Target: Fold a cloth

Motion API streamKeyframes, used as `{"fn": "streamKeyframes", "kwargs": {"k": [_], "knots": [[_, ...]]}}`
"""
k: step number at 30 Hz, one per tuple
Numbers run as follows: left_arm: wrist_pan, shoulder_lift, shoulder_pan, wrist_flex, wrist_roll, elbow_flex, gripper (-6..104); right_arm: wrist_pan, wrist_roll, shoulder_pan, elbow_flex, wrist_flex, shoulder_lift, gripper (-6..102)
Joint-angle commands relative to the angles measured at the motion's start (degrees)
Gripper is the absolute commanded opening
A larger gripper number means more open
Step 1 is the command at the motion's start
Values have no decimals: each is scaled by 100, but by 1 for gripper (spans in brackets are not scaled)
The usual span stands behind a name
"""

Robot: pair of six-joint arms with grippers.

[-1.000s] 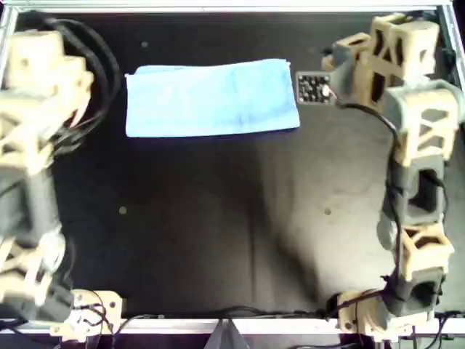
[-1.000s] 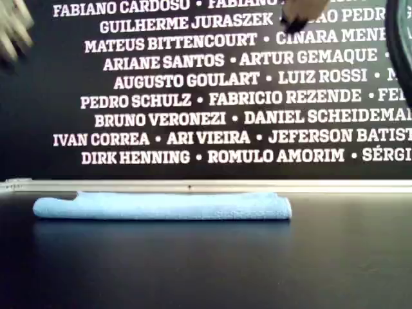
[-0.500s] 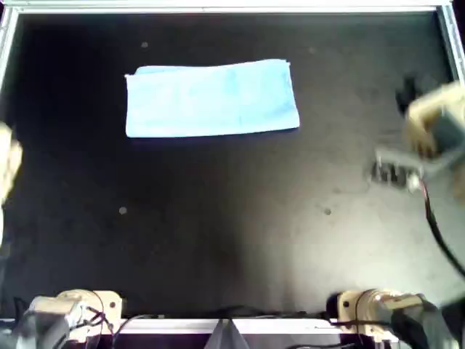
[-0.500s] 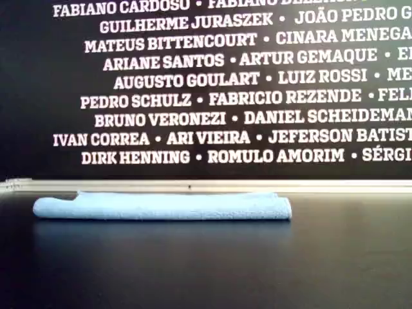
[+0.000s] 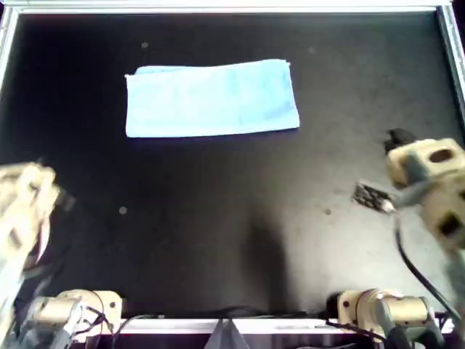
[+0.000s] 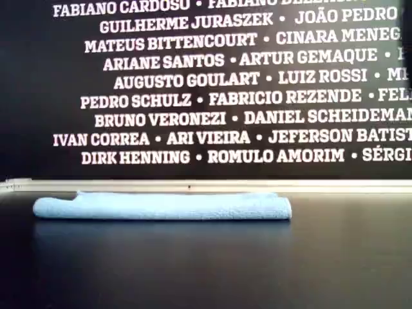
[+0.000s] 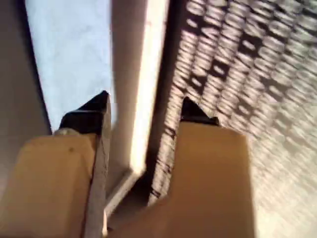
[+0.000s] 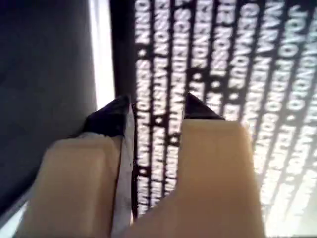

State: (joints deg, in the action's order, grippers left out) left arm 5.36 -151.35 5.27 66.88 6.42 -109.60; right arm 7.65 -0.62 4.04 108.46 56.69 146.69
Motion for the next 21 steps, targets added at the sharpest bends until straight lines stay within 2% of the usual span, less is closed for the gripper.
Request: {"fn": "streamKeyframes", "kwargs": {"k": [1,6,9,11,16,17,18,21], "knots": [[35,-79,-18,-1371,-53,-1011,50,53,18,-97,1986,-2057,633,43],[26,-97,-35,-2786,-62,-2443,50,53,18,-105,3788,-3744,879,43],[26,-97,-18,-3445,-88,-3129,50,53,18,-105,4377,-4166,888,43],[-44,-97,-35,-3841,-290,-3533,50,44,18,-105,4623,-4263,888,43],[-53,-97,-70,-4904,-1230,-4500,50,44,18,-114,4983,-4280,888,43],[-53,-97,-79,-5106,-1336,-4667,50,44,18,-114,5045,-4280,888,43],[-62,-97,-62,-5317,-1354,-4825,50,44,-44,-114,5098,-4280,888,43],[-62,-97,-18,-5854,-1362,-5247,50,44,9,-114,5273,-4280,888,43]]}}
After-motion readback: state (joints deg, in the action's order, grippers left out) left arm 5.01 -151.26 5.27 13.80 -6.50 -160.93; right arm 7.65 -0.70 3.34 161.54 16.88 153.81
